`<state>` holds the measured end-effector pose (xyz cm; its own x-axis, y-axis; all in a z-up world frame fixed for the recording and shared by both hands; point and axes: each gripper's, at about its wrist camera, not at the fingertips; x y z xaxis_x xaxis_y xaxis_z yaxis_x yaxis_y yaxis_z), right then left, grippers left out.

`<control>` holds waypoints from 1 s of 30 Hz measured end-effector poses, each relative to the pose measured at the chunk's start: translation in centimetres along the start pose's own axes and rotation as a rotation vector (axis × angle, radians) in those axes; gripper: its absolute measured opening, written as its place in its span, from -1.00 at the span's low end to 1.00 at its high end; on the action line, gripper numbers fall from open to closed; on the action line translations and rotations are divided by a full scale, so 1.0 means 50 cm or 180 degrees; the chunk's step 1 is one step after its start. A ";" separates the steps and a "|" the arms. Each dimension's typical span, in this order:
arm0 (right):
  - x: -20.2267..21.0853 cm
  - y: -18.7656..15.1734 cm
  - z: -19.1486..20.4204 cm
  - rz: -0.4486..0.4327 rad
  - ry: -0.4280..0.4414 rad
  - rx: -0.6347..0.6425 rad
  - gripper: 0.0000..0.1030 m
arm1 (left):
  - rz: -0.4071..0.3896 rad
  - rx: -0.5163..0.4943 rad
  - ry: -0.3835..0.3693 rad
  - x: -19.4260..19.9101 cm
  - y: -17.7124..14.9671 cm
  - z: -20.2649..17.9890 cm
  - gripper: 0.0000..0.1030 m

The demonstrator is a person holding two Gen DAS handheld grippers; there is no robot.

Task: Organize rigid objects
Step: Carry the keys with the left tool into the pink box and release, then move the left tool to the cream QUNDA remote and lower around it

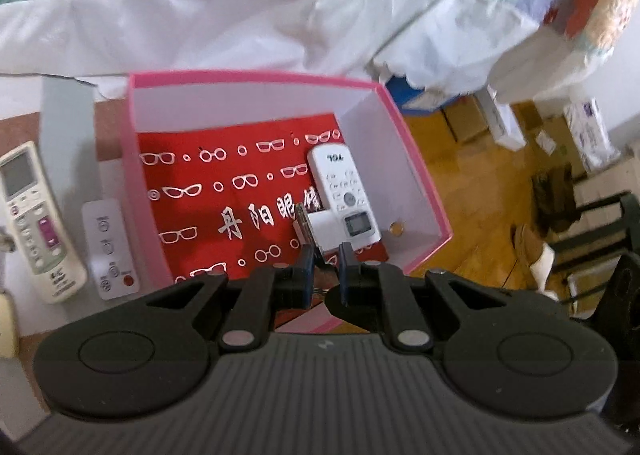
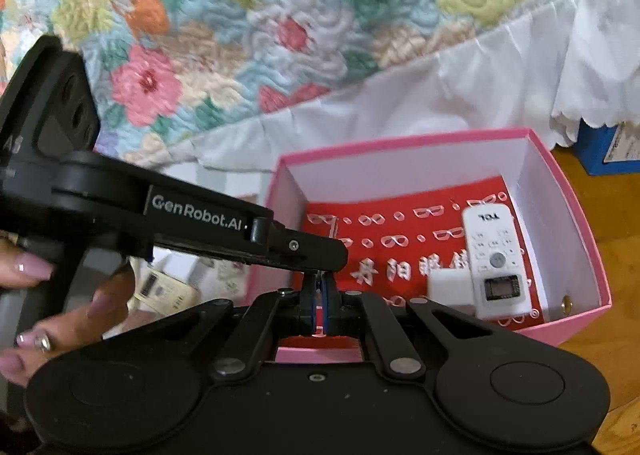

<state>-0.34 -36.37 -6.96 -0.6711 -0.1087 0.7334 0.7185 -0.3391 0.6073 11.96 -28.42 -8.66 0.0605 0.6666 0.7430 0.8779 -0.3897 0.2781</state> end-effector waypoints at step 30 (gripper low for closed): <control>0.067 0.004 0.082 0.0131 0.0017 0.0698 -0.28 | 0.0088 -0.0815 0.1209 0.174 -0.047 -0.045 0.04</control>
<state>-1.67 -32.98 -3.12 -0.6410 -0.1233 0.7576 0.7674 -0.1230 0.6293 9.34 -23.14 -1.51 -0.1379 0.3922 0.9095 0.7299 -0.5804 0.3610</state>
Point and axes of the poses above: each gripper's, at about its wrist camera, not at the fingertips, and x roughly against the way its jaws point, z to its left, y to its top, and after that the axes turned 7 degrees about x, right-handed
